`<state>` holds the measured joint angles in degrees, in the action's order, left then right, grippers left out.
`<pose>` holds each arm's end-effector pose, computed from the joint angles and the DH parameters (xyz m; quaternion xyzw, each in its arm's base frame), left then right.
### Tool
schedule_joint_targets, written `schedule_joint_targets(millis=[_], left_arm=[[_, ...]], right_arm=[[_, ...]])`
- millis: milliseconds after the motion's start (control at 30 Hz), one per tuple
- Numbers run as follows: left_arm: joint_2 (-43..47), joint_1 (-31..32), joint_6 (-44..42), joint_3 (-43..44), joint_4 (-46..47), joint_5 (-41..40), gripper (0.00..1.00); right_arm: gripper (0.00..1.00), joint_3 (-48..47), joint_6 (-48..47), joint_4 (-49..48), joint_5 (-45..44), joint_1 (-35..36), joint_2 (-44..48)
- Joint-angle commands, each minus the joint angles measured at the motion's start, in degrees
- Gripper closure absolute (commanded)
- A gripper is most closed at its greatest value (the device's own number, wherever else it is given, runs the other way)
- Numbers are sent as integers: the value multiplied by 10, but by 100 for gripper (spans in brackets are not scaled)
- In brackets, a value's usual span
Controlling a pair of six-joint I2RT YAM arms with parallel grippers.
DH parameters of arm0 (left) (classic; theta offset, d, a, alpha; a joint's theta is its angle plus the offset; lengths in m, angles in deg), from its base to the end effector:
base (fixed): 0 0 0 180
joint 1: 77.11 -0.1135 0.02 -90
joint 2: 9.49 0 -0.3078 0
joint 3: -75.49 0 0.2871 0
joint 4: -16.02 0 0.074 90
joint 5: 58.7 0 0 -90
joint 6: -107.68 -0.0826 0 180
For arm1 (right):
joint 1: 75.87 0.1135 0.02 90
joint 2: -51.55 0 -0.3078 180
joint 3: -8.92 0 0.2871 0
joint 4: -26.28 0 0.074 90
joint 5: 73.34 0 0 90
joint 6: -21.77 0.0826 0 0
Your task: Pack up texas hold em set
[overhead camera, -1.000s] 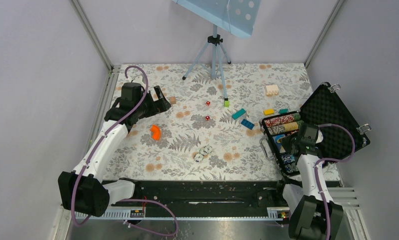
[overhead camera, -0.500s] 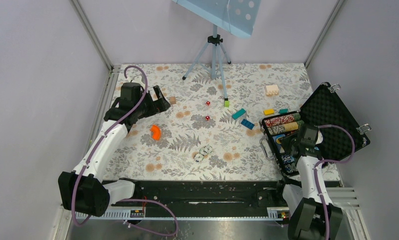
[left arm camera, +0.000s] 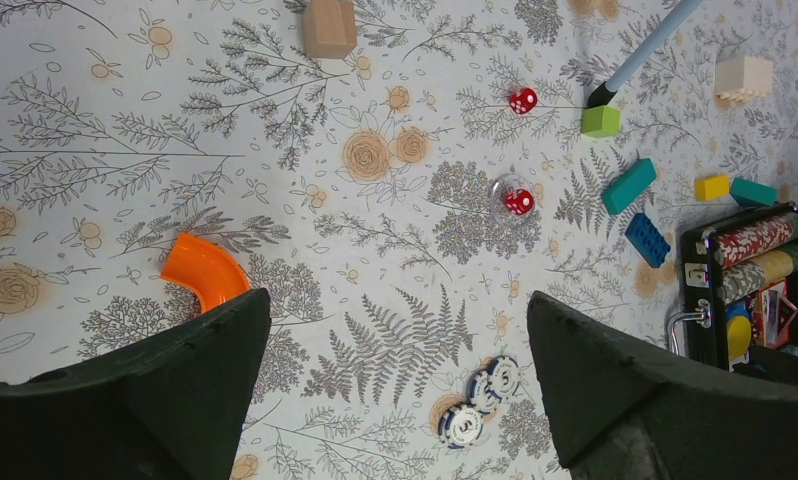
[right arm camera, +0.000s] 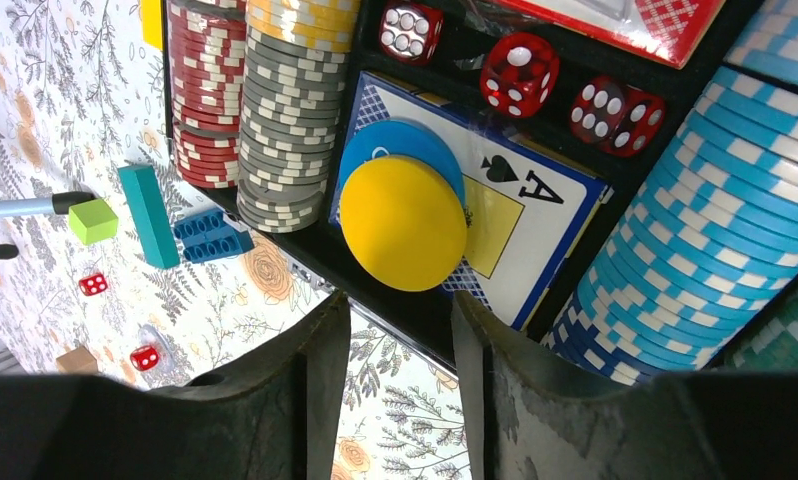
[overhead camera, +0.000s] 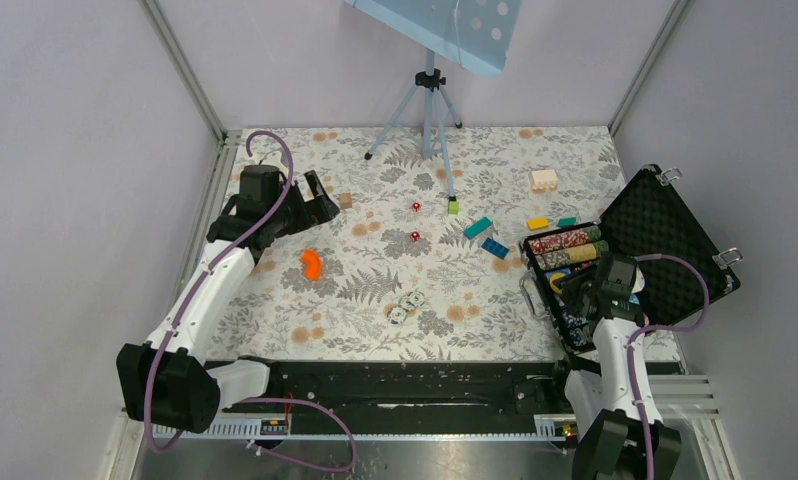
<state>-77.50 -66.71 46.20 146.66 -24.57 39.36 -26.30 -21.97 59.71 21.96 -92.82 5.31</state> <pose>0.3078 -0.0683 0.3200 -0.1101 0.8881 -0.2066 0.3955 0.1940 -0.0511 0.1715 0.4674 0.7938 0.1391 0.3633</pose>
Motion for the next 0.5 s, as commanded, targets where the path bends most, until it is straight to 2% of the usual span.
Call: schedule_joint_targets(millis=[0, 467], left_arm=[[4, -3, -1, 0, 24, 14, 1], [4, -5, -1, 0, 23, 17, 1]], right_arm=[[51, -14, -10, 27, -6, -4, 19], [50, -93, -32, 94, -35, -3, 67]])
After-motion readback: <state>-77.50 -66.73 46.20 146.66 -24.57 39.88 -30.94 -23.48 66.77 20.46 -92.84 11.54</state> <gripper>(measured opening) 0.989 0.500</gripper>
